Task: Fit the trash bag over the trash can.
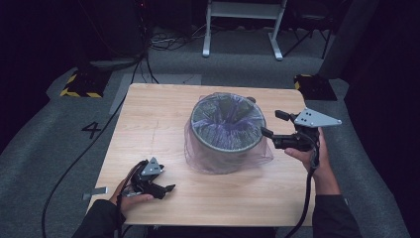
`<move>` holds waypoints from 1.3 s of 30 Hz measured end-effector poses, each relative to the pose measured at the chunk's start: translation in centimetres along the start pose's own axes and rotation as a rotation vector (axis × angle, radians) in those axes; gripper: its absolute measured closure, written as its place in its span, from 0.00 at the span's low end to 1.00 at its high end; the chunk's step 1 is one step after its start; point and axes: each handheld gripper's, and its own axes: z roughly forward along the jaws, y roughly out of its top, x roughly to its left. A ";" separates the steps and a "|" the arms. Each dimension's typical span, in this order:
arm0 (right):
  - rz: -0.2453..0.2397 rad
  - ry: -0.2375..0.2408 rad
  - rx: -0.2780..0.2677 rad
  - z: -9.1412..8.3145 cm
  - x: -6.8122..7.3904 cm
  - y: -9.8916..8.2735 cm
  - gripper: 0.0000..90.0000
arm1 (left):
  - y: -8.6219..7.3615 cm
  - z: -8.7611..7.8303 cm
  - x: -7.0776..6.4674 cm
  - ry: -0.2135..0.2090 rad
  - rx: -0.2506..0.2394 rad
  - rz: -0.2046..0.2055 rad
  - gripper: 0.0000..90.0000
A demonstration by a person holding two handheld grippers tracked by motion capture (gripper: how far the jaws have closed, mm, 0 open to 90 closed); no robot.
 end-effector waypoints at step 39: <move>-0.042 0.060 0.158 7.9 1.1 3.4 0.24 | 0.1 0.1 0.0 -0.001 0.000 0.009 0.17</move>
